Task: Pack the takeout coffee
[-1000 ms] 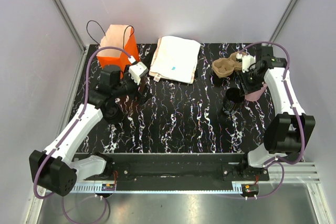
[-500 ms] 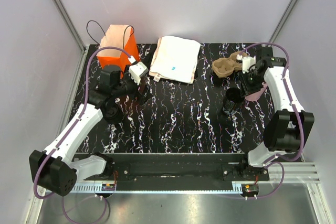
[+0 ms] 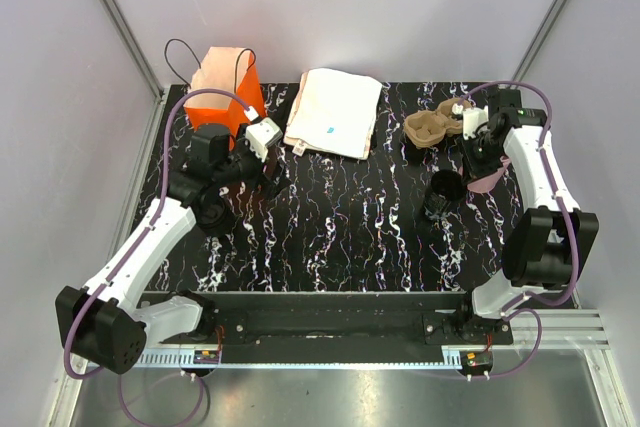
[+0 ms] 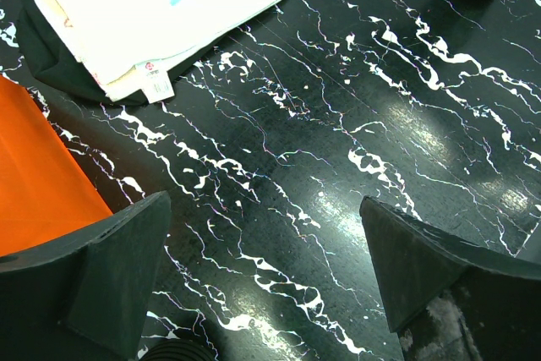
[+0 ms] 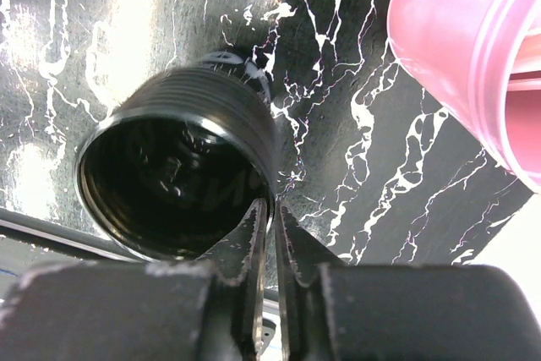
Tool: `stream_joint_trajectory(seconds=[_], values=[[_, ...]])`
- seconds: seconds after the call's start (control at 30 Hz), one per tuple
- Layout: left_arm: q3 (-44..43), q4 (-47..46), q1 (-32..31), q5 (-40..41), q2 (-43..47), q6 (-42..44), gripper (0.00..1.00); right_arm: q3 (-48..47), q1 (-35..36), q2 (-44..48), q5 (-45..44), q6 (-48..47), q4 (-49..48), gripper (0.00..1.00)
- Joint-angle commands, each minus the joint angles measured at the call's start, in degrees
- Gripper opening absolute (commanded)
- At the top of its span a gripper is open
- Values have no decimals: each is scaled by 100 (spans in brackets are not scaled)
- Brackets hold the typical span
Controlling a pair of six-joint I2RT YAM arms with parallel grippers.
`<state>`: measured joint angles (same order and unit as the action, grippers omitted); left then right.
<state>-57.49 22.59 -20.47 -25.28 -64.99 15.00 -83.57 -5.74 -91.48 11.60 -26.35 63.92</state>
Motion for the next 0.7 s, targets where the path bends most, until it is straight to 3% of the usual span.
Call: stream_joint_trajectory(seconds=[0.0,0.3,0.67], values=[[37,-316,-10,-127,-5,-15,99,-265,-33,-27,27,-46,24,11],[37,-308,-19,-118,-14,-24,99,-379,-50,-63,10,-11,24,3],[28,-308,-19,-118,-22,-24,99,-555,-147,-177,-105,7,15,0]])
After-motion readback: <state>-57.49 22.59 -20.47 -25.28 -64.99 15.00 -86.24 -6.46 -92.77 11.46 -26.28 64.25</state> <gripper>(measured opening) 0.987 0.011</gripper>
